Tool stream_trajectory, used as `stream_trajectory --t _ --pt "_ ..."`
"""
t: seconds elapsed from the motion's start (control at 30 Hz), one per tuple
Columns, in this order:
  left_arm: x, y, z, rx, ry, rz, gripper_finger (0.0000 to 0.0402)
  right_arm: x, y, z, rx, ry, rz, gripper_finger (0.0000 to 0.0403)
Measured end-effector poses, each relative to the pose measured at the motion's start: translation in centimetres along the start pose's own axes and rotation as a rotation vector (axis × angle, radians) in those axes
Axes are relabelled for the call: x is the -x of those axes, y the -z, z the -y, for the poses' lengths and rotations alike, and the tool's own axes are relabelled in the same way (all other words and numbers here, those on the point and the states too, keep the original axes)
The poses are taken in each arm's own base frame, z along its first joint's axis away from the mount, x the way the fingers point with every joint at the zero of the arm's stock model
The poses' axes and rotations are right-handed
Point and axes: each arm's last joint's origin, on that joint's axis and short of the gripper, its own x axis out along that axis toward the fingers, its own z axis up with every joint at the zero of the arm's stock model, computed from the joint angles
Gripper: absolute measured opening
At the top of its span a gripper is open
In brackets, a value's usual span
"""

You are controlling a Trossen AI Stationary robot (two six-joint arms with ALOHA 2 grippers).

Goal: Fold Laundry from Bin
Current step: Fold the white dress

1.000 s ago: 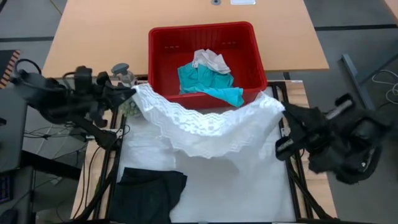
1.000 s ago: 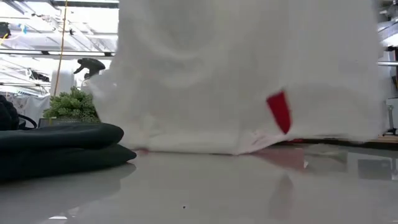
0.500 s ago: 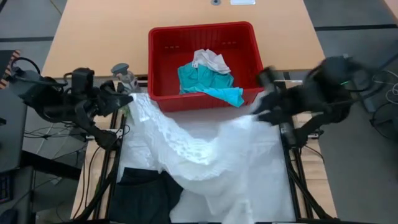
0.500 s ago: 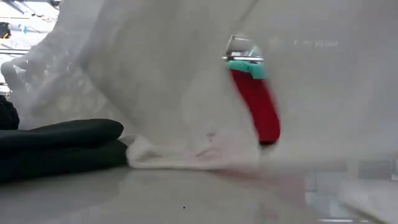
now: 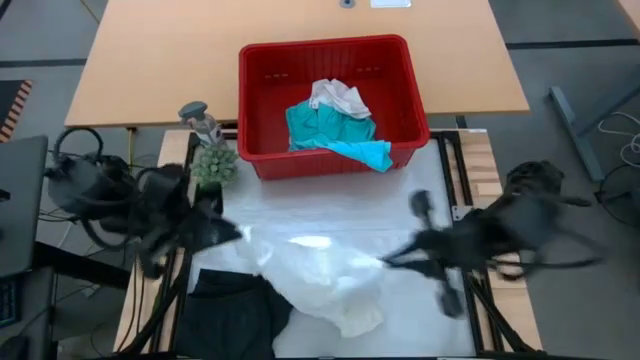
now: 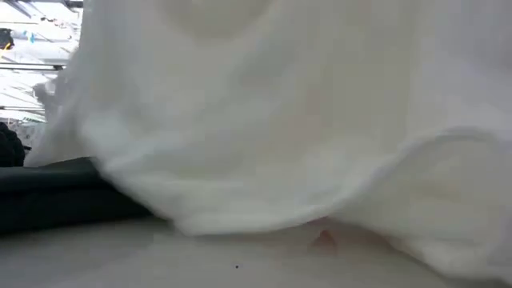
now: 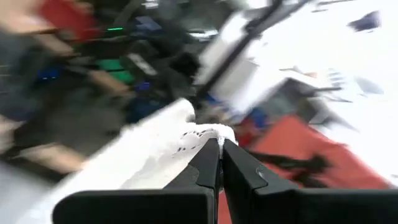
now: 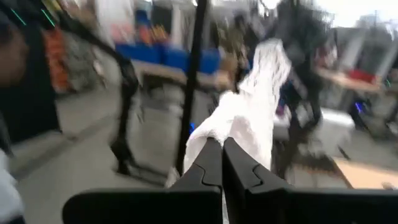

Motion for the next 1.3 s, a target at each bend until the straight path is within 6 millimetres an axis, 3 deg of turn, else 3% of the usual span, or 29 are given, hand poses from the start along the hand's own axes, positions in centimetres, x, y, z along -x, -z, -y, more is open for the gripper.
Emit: stream_trajectory --t 0.17,0.4,0.5,0.6,0.77,0.87,0.97,1.13,1.3 --pt "-0.9 2.2 2.7 0.015 0.144 0.032 0.0 2.4 -1.8 -2.0 0.038 0.019 0.083 0.0019" --pt "0.1 4.0 5.7 0.001 0.125 0.138 0.0 3.4 -2.7 -4.5 0.125 0.041 0.156 0.0019" --pt "0.6 3.8 6.6 -0.072 0.094 0.155 0.0 3.4 -2.5 -4.8 0.161 0.059 0.138 0.0019" --pt "1.7 1.9 6.5 -0.156 -0.006 0.181 0.0 3.7 -2.7 -4.1 0.181 0.066 0.135 0.0019" --pt "4.9 -1.8 3.6 -0.242 -0.232 0.147 0.0 6.8 -3.7 -0.2 0.15 0.099 0.127 0.0019" --pt "7.0 -4.0 0.6 -0.213 -0.374 0.16 0.0 9.0 -3.0 2.5 0.097 0.196 0.047 0.0019" --pt "9.3 -4.9 -2.7 -0.103 -0.507 0.199 0.0 10.0 -1.6 4.7 0.028 0.289 0.011 0.0019" --pt "10.7 -2.4 -7.1 0.013 -0.611 0.213 0.0 10.4 3.0 6.2 -0.058 0.381 -0.057 0.0019" --pt "11.7 1.1 -11.0 0.106 -0.668 0.206 0.0 9.9 9.3 6.9 -0.169 0.488 -0.109 0.0019"
